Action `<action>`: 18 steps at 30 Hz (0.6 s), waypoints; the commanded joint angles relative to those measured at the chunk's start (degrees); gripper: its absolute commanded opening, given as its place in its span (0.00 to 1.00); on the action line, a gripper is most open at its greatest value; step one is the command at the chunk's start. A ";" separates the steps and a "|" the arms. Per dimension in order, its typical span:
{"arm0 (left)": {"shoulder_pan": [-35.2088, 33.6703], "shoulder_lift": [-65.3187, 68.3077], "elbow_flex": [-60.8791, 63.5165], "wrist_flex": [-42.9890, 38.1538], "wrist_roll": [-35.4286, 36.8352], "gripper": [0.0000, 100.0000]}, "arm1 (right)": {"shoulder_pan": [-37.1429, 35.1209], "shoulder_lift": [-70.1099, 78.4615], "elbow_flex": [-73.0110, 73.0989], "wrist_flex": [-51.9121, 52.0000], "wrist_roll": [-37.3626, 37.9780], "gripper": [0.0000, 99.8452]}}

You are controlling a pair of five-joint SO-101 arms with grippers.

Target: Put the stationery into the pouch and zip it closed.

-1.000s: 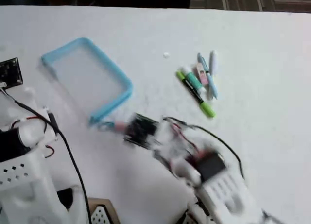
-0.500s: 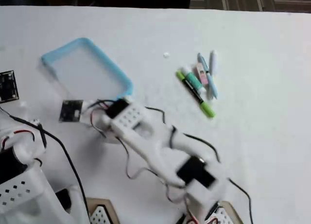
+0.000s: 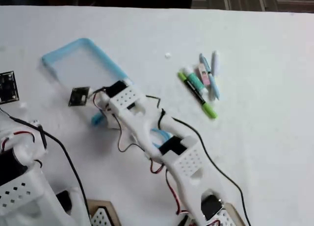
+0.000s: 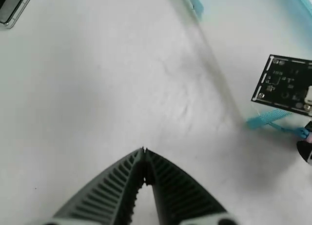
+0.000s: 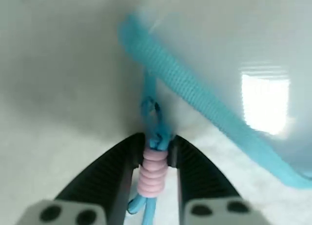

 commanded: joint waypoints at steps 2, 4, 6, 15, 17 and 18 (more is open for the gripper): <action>-0.13 -0.48 -0.44 -0.88 -0.44 0.03 | 2.07 -0.13 -0.88 2.42 0.62 0.02; -0.04 -0.48 -0.09 -1.14 -0.26 0.03 | 3.21 -1.89 -0.53 2.51 0.53 0.02; 0.13 -0.31 1.14 -1.76 -0.26 0.03 | 4.35 -4.44 -0.44 2.68 0.53 0.02; 5.85 -0.92 22.86 -19.08 -0.26 0.32 | 4.88 -9.54 -0.44 -0.31 -9.85 0.02; 8.22 -0.92 25.23 -23.65 -0.35 0.30 | 4.26 -9.89 -0.44 -0.31 -12.04 0.02; 9.36 -0.92 25.41 -25.05 -0.09 0.30 | 4.09 -10.07 -0.88 -0.04 -12.84 0.02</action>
